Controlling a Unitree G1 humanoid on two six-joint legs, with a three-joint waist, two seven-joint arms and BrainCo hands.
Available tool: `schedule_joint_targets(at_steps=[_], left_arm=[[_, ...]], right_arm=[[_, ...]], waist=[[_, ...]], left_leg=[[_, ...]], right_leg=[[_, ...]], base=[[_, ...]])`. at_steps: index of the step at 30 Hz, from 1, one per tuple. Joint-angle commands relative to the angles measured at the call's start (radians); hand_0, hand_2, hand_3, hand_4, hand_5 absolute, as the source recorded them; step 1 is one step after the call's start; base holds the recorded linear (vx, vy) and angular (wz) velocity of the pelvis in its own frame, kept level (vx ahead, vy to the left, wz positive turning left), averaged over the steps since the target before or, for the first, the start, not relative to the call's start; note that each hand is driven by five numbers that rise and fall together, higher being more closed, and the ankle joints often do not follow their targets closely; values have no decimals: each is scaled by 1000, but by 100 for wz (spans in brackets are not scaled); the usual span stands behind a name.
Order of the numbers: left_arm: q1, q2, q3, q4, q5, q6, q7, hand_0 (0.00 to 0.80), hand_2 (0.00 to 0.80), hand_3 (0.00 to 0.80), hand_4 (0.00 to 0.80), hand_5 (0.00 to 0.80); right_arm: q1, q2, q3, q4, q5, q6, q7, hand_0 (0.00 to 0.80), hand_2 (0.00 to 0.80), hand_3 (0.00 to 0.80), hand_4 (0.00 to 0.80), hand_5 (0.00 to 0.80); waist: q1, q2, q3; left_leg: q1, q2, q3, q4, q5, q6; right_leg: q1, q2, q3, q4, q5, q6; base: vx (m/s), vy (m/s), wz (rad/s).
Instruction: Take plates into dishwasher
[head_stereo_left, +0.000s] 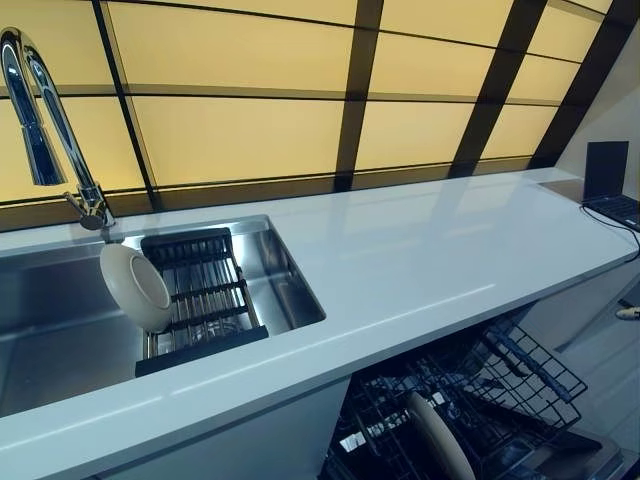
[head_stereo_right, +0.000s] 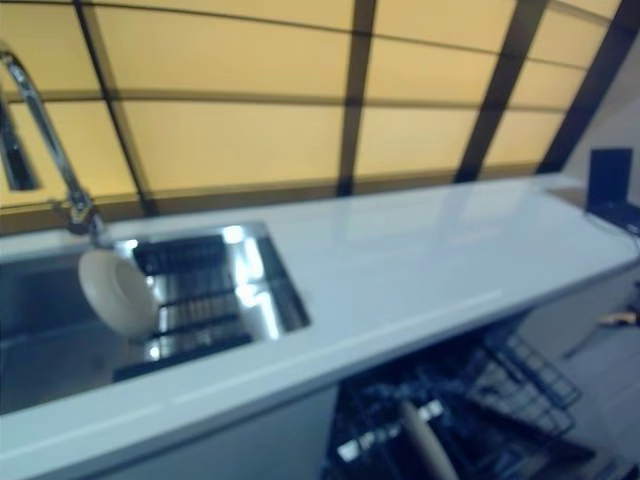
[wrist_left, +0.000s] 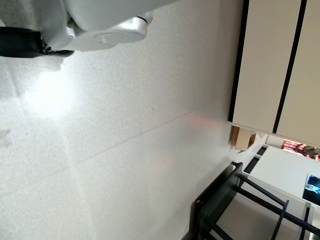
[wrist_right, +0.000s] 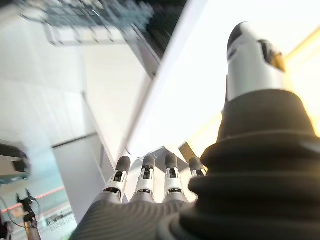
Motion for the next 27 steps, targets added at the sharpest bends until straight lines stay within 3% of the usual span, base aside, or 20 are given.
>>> schedule_joint_targets(at_steps=[1,7,11,14,18,21,24,26,27], left_arm=[[-34,23,-30,38,-41,0,18,0,0,0,0,0],[-40,24,-35,43,-43,5,19,0,0,0,0,0],[-39,23,-41,43,-39,6,18,0,0,0,0,0],[-41,18,-49,38,-43,8,21,0,0,0,0,0],[-46,9,-67,23,-39,14,24,0,0,0,0,0],[-47,11,-71,19,-41,16,24,0,0,0,0,0],[-47,11,-76,13,-37,25,30,0,0,0,0,0],[-46,8,-75,13,-37,25,31,0,0,0,0,0],[-48,10,-77,9,-31,29,34,0,0,0,0,0]], right_arm=[[-149,-92,69,-5,13,-31,-110,0,0,0,0,0],[-269,-106,160,-7,44,-55,-158,0,0,0,0,0],[-401,-97,267,-68,39,-143,-196,0,0,0,0,0],[-495,-69,349,-120,24,-163,-252,0,0,0,0,0],[-611,-35,443,-129,-39,-218,-293,0,0,0,0,0],[-637,-28,469,-143,-54,-216,-300,0,0,0,0,0],[-742,4,588,-179,-124,-238,-287,0,0,0,0,0],[-761,7,609,-177,-128,-245,-284,0,0,0,0,0],[-784,22,647,-188,-208,-267,-290,0,0,0,0,0]], waist=[[44,-55,-17],[60,-63,-25],[84,-70,-33],[100,-72,-36],[129,-74,-34],[135,-76,-34],[155,-84,-35],[155,-82,-35],[168,-89,-34]], left_leg=[[18,-15,-78,-1,-70,23],[17,-18,-90,-1,-69,23],[20,-23,-106,-1,-69,27],[21,-27,-117,-1,-68,30],[16,-30,-136,-1,-66,29],[14,-31,-141,-1,-65,29],[11,-38,-160,-1,-64,31],[11,-39,-162,-1,-63,32],[9,-42,-168,-1,-63,32]], right_leg=[[10,-33,-13,2,13,72],[17,-35,-28,2,10,72],[28,-39,-47,2,6,72],[35,-41,-61,2,3,71],[43,-45,-84,2,-2,73],[44,-46,-89,2,-2,73],[48,-50,-107,2,-3,74],[49,-50,-110,2,-3,74],[51,-52,-116,2,-3,74]], base=[[-6,20,3],[4,9,7],[8,4,3],[29,13,6],[1,4,22],[-7,-1,14],[8,15,13],[15,16,9],[14,6,22]])
